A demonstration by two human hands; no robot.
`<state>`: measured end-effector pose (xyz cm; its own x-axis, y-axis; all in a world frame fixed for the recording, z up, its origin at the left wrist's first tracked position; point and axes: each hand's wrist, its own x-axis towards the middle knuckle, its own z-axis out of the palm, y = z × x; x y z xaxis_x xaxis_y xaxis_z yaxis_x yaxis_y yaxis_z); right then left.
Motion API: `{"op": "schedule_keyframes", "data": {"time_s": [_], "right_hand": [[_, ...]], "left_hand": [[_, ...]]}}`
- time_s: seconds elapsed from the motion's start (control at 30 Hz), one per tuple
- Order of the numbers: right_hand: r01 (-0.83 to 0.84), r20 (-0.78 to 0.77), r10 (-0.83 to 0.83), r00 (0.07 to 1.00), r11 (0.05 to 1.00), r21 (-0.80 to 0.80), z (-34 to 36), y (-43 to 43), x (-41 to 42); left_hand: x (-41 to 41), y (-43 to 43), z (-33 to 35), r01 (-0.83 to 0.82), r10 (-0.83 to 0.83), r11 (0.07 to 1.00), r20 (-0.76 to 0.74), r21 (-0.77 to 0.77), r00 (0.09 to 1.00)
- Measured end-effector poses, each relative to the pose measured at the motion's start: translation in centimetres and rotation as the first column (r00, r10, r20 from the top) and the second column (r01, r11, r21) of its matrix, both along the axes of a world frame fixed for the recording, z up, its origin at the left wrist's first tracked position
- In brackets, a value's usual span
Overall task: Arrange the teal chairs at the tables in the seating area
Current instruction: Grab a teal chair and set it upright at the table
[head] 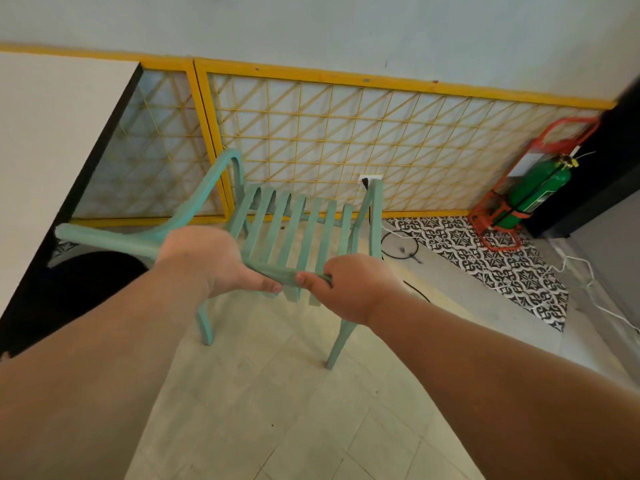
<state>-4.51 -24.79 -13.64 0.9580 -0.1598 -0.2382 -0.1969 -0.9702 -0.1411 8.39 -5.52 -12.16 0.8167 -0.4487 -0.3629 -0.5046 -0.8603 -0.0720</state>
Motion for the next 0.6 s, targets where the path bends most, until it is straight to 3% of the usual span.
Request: {"op": "schedule_keyframes", "data": {"time_s": [0.37,0.6], "right_hand": [[-0.019,-0.038,0.015,0.999,0.996,-0.092,1.3,-4.5,-0.2],[-0.047,-0.033,0.043,0.999,0.992,-0.12,0.8,-4.9,0.1]], "left_hand": [[-3.4,-3.5,-0.3,-0.114,0.115,0.993,0.013,-0.012,0.993],[-3.0,-3.3,-0.4,-0.089,0.09,0.995,0.022,-0.035,0.996]]}}
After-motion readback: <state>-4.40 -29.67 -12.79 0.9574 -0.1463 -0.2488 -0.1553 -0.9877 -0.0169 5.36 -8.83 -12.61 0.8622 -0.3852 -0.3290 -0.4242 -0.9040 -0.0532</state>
